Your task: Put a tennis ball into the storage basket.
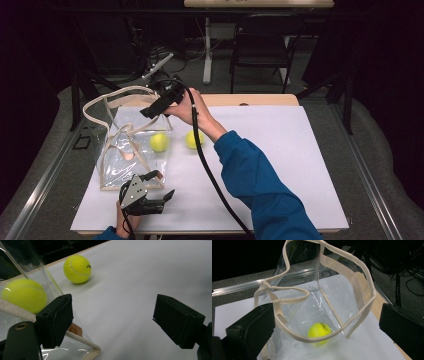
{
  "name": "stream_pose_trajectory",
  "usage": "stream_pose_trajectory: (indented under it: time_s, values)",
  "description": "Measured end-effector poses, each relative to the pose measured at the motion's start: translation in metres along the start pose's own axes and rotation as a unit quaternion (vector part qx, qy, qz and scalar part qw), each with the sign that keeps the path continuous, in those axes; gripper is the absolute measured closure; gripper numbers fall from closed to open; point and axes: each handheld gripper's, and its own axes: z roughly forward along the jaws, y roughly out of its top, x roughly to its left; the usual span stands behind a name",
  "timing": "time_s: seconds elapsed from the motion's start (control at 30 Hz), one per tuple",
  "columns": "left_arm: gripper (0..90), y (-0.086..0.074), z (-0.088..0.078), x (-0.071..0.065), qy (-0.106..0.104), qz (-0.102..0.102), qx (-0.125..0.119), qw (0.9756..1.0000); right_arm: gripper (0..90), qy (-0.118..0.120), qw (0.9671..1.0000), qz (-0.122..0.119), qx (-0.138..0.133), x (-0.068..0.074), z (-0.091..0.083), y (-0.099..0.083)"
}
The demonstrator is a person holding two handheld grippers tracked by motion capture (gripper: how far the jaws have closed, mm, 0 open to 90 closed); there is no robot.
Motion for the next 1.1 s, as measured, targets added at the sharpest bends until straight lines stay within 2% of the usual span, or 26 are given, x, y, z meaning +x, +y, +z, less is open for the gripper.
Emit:
stream_pose_trajectory:
  time_s: [0.73, 1.1]
  values:
    - [15.8, 0.000, 0.000, 0.000, 0.000, 0.000, 0.001, 1.0000, 0.0, -0.013, 0.9998, 0.015, -0.001, -0.016, -0.025, -0.041]
    - [15.8, 0.000, 0.000, -0.001, 0.002, 0.001, 0.002, 1.0000, 0.0, -0.016, 0.9996, 0.022, 0.010, -0.021, -0.028, -0.066]
